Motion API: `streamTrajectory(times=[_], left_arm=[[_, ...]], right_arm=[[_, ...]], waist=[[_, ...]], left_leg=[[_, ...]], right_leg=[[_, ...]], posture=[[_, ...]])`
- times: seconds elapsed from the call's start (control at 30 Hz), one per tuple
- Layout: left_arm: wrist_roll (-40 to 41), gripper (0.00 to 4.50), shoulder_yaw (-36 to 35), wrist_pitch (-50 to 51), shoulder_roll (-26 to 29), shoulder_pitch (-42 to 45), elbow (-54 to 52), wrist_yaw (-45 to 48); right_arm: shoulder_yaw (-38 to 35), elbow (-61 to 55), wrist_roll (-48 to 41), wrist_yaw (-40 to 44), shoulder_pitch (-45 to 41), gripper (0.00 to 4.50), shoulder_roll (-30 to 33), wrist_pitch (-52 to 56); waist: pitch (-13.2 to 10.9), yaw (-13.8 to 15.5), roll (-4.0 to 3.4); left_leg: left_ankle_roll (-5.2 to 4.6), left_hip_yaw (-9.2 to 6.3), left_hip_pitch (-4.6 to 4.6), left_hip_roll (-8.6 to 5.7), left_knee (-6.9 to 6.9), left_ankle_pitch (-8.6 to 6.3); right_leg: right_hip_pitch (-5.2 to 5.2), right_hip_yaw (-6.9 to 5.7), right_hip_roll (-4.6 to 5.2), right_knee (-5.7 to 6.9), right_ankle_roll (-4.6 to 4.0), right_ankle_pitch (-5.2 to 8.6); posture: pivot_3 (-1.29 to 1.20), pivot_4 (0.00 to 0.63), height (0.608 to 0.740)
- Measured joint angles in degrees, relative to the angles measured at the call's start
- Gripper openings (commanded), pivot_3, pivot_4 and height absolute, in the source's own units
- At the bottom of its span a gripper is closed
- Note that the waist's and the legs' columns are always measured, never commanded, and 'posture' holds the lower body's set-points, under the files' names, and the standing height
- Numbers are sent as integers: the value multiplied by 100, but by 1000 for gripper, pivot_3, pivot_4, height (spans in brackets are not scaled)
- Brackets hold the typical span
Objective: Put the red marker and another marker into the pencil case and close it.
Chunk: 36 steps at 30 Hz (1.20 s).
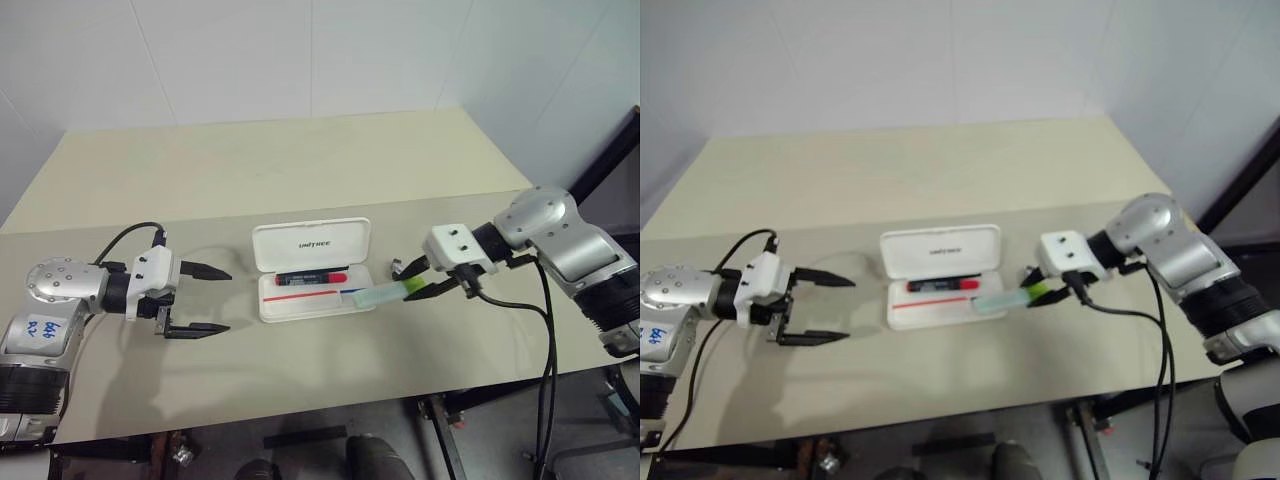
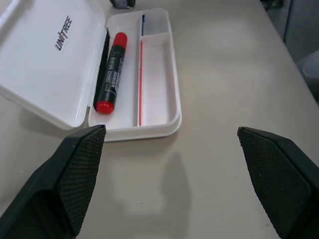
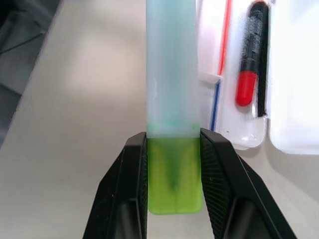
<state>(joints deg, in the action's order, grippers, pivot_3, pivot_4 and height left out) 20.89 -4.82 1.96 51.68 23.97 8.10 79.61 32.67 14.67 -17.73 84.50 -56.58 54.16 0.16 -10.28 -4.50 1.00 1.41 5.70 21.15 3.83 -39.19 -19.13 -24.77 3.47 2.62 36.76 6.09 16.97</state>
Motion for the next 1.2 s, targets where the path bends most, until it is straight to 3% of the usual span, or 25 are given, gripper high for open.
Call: streamTrajectory(times=[0.17, 0.43, 0.7, 1.2], left_arm=[[-84, 4500, 134, -96, -26, 48, 196, 37], [-127, 4500, 181, -223, -113, 230, 420, 119], [-195, 4500, 313, -303, -195, 231, 609, 126], [-227, 4500, 342, -335, -211, 235, 638, 128]], right_arm=[[-131, -675, 405, -521, 101, 1077, -529, 1528], [-161, -1076, 897, -995, 60, 1077, -1410, 2837], [-126, -1324, 1234, -1040, -146, 1077, -1942, 3495], [284, -1074, 1719, -1108, -201, 1077, -2724, 3724]], waist=[[0, 3, 1], [1, 12, 3], [3, 1, 5], [5, -22, 8]], left_leg=[[0, 1, 13, 0, 0, 0], [0, 4, 27, -2, 0, 0], [0, 3, 41, -2, 1, 0], [1, 3, 44, -3, 1, 0]], right_leg=[[-12, 0, 0, 10, 0, 0], [-28, 0, -1, 14, 0, 0], [-43, -1, -3, 19, 1, -1], [-46, -1, -4, 23, 2, -1]], posture=[[0, 150, 740], [0, 150, 740], [0, 150, 740], [0, 150, 740]])
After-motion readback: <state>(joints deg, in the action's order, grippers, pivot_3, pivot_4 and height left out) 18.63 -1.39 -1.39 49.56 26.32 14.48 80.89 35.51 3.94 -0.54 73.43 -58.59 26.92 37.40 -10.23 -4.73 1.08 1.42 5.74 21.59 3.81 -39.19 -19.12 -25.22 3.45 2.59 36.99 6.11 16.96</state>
